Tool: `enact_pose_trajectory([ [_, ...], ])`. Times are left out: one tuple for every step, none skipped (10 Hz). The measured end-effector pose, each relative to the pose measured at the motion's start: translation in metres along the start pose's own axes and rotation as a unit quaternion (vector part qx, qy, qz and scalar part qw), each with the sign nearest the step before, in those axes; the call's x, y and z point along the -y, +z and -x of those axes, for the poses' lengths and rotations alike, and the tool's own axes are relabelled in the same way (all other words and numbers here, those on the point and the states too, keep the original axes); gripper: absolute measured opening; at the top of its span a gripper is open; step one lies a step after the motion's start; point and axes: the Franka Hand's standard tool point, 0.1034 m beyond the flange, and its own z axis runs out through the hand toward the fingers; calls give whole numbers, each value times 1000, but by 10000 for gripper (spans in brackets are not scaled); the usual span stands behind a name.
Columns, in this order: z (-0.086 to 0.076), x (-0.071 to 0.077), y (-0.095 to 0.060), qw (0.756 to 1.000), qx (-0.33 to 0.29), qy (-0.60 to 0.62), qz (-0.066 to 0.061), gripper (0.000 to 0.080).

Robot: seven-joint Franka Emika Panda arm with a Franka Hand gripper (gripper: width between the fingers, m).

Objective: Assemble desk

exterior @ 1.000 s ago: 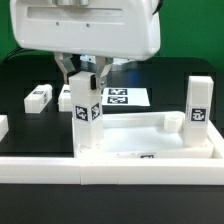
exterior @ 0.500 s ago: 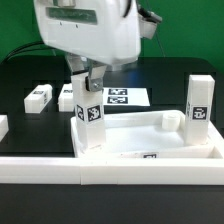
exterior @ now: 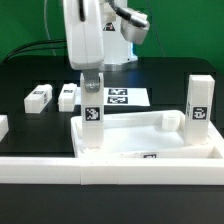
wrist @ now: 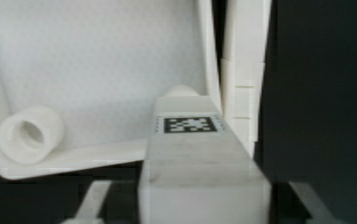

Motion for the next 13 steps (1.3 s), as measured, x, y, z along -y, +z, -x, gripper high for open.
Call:
enact_pose_trajectory([
  [1,0,0,1000,2,7,0,288],
  [1,0,0,1000,2,0,-1,288],
  [1,0,1,1000,2,-31,0,288],
  [2,2,0,998,3,-64,0,443],
  [3,3,1,995,2,-101,0,569],
  [5,3,2,987,2,-158,0,633],
  [4,4,3,980,2,-201,-1,633],
  [4,4,3,971,1,-240,-2,645],
  [4,4,3,958,1,-287,-2,645],
  [4,3,4,947,1,-321,-1,649],
  [4,3,4,934,1,-357,-1,649],
  [4,4,4,912,-1,-411,0,649],
  [3,4,4,885,-7,-465,4,649],
])
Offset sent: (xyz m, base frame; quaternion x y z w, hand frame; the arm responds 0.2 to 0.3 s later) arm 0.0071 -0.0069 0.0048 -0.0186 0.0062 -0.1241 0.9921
